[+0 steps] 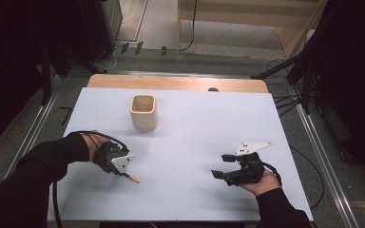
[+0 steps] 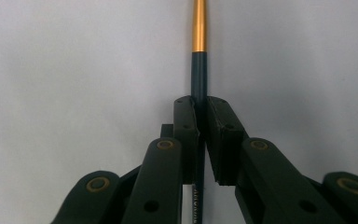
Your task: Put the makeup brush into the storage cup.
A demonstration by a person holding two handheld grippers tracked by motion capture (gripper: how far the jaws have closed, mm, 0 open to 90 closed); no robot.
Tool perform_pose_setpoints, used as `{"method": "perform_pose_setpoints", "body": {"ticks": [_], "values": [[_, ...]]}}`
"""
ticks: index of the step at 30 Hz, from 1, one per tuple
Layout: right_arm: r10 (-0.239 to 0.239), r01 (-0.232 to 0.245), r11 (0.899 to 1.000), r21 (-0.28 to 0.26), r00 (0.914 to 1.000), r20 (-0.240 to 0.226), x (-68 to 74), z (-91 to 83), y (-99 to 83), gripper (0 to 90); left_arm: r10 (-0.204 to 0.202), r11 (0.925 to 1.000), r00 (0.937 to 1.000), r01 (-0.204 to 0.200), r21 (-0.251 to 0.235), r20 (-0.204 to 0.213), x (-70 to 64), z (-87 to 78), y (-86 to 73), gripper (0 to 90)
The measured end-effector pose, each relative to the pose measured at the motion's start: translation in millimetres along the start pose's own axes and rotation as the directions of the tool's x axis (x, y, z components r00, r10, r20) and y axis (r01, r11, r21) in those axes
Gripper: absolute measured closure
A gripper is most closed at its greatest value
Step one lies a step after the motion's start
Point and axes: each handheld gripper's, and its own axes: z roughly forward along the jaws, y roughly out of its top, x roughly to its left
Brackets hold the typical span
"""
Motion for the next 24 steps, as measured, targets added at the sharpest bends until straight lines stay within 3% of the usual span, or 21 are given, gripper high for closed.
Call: {"method": "perform_pose_setpoints", "body": {"ticks": [16,18,24], "values": [[-0.001,0.001,1.0,0.005,1.0,0.001,0.2,0.3,0.1,24.9,-0.08,0.9968,0.9966,0.08,0.002,0.019,3.5,-3.2,0.4,84.2],[-0.002,0.002,1.0,0.004,1.0,0.001,0.4,0.1,0.2,24.9,-0.101,0.9948,0.9947,0.102,-0.012,0.016,4.2,-7.6,-0.5,84.1],[-0.001,0.001,1.0,0.002,1.0,0.001,0.3,0.0,0.1,25.0,-0.202,0.9783,0.9794,0.201,-0.05,-0.008,4.3,-22.3,-4.1,84.1]]}}
